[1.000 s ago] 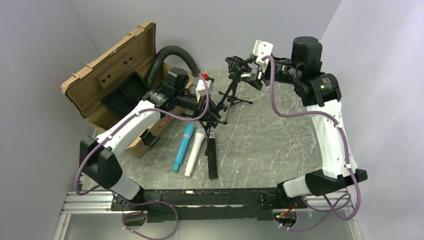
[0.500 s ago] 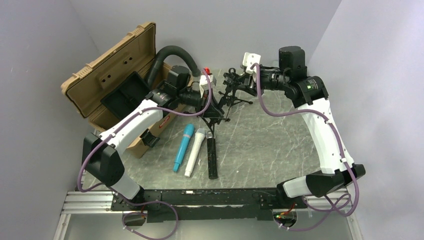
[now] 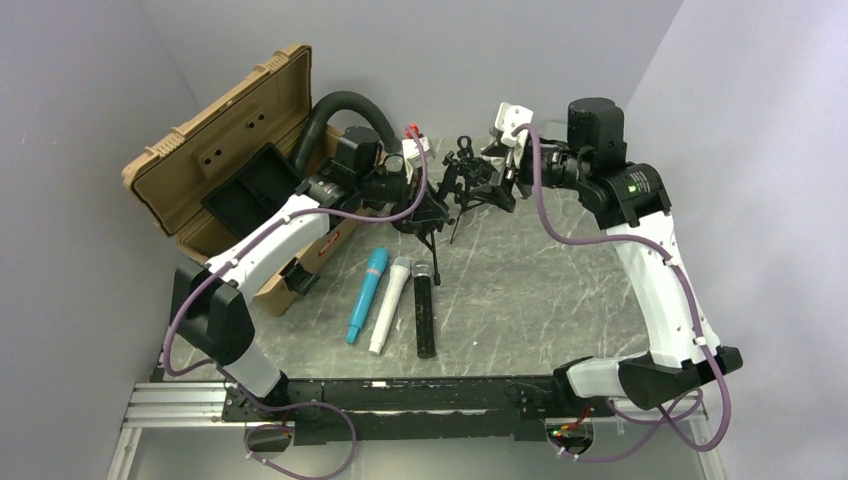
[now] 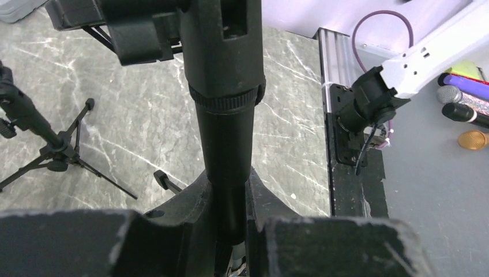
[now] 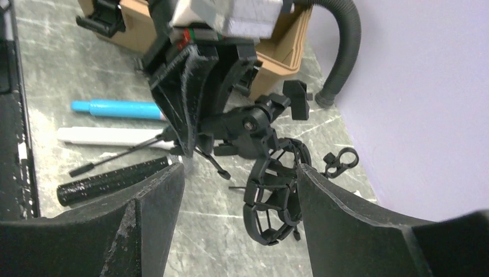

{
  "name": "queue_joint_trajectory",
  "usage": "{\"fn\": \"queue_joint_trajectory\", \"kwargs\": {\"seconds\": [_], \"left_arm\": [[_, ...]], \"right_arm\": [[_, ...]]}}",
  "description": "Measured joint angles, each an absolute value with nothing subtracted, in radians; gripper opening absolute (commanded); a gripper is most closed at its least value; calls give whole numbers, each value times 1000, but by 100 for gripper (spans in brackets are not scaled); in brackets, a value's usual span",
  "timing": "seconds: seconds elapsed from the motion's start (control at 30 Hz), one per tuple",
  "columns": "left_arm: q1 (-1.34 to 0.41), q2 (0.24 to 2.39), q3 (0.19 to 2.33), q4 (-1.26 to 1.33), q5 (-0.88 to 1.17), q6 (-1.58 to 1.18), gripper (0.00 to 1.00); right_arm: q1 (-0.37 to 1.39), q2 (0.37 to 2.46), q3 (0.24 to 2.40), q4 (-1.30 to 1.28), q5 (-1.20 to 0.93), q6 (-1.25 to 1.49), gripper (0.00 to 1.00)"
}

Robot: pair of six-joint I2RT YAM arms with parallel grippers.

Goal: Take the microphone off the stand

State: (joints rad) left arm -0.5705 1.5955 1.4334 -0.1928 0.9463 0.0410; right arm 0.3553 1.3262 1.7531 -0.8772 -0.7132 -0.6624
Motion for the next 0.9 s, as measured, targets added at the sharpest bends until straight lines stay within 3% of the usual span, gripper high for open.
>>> {"fn": "queue_joint_trajectory", "kwargs": {"seconds": [0.23, 0.4, 0.63, 0.9], "left_arm": [[-568, 1615, 1439, -191, 890, 28, 0], [-561, 1615, 1441, -181, 881, 7, 0], [-556, 1615, 1441, -142, 895, -32, 0], [-556, 1615, 1441, -108, 947, -72, 0]], "right_arm": [[355, 1325, 1779, -855, -824, -567, 66], [355, 1302, 1671, -823, -906, -529, 62], [334, 1296, 1500, -795, -946, -492, 60], [317, 1296, 1459, -736, -969, -461, 62]]}}
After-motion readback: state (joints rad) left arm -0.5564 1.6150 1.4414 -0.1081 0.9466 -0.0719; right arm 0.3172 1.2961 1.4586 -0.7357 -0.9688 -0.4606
